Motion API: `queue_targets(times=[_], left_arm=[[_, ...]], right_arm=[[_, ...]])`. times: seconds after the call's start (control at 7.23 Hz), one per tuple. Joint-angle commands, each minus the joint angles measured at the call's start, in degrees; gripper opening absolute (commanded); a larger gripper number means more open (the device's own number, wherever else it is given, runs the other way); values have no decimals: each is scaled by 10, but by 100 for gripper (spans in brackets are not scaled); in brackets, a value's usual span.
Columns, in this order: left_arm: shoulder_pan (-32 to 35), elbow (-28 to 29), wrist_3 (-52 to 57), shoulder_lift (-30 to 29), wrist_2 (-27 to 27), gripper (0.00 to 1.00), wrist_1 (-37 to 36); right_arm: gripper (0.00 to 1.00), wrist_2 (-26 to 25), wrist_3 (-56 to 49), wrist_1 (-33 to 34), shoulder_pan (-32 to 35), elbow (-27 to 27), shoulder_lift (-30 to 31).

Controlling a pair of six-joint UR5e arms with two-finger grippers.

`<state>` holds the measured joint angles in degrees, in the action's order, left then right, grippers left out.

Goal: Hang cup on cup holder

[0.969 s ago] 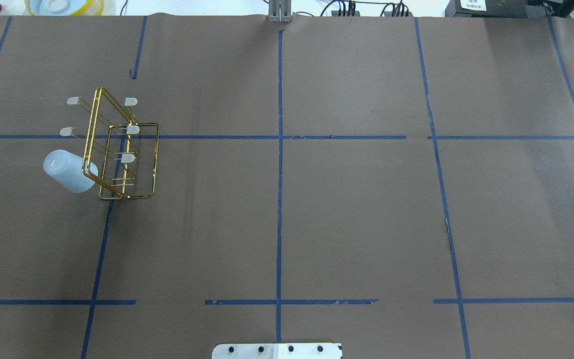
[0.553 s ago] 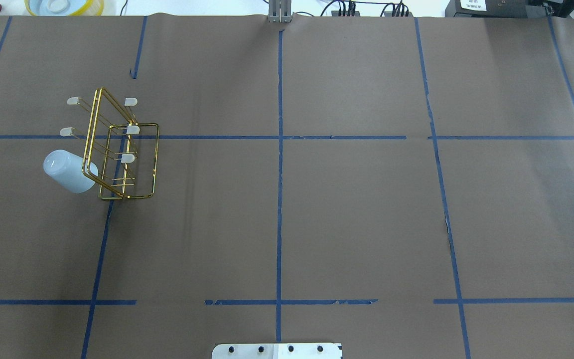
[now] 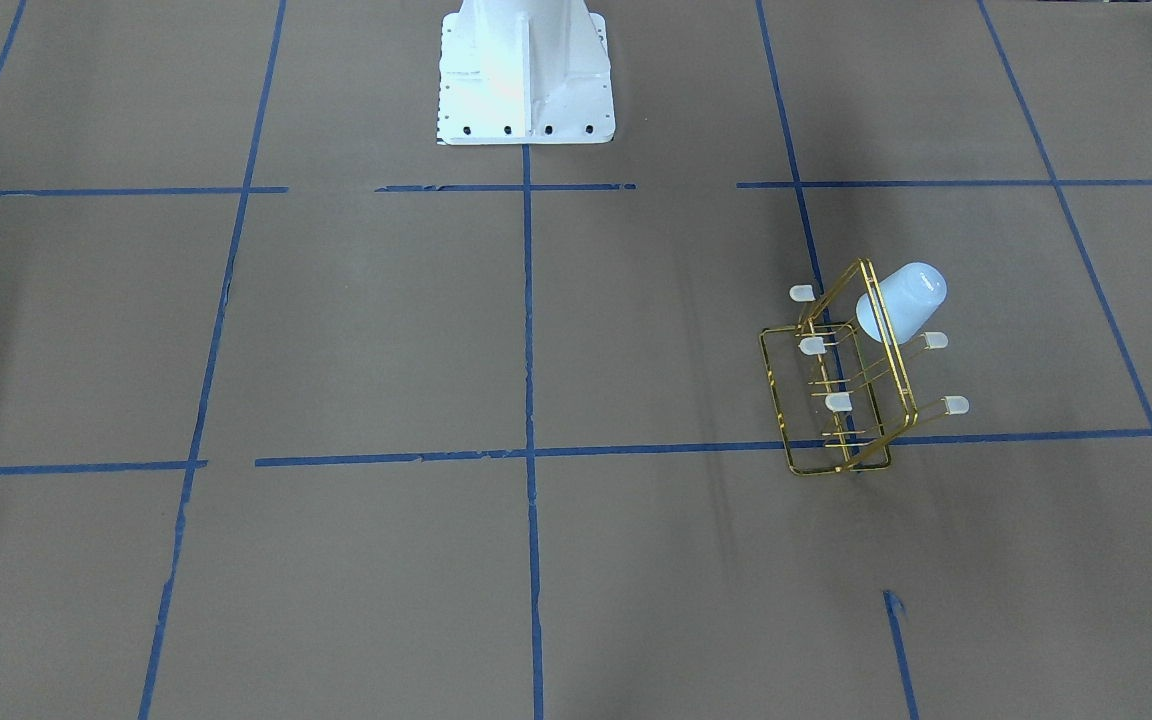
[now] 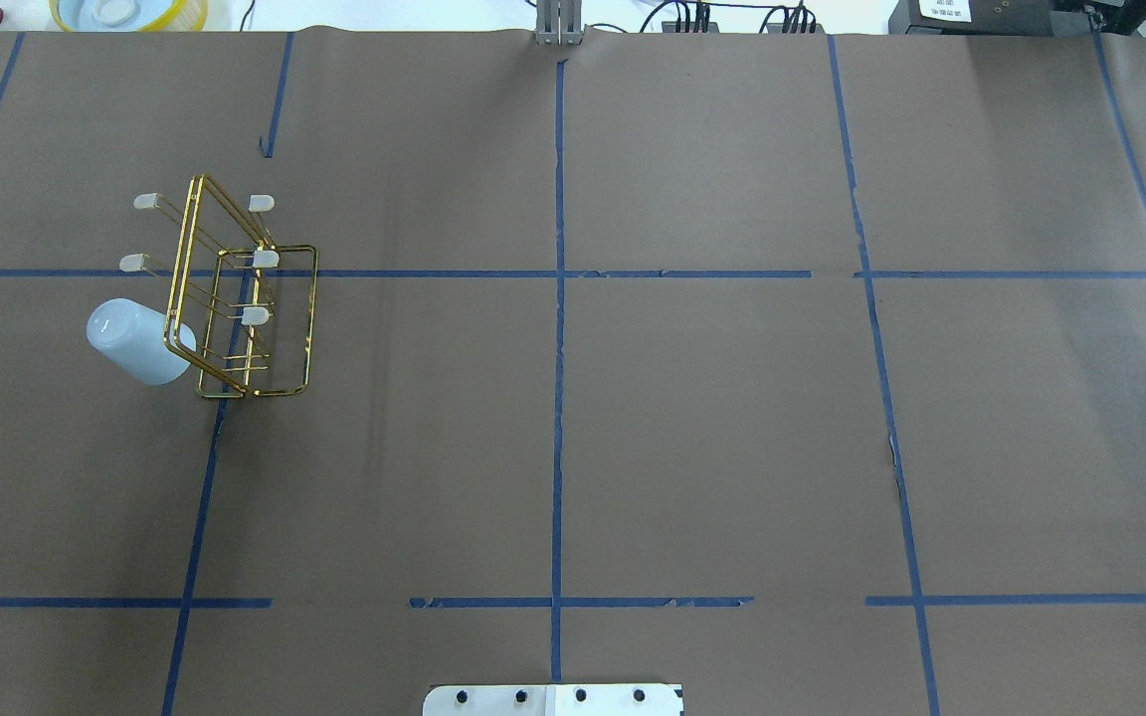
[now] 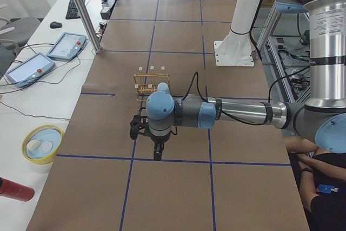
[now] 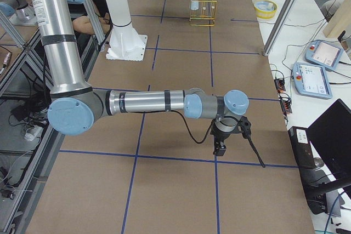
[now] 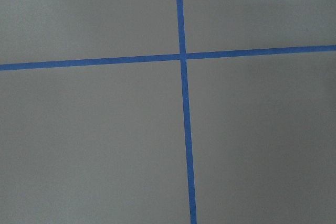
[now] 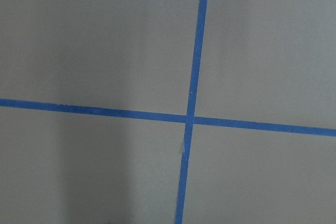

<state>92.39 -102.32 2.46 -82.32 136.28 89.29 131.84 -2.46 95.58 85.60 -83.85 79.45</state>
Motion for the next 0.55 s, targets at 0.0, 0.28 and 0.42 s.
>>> queue_targets(times=[0.0,0.28,0.42], left_arm=[[1,0,0,0,0,100,1],[0,2,0,0,-1,100,1],[0,4,0,0,-1,100,1]], right_arm=[[100,0,0,0,-1,0,0],[100,0,0,0,0,0,0],[100,0,0,0,-1,0,0]])
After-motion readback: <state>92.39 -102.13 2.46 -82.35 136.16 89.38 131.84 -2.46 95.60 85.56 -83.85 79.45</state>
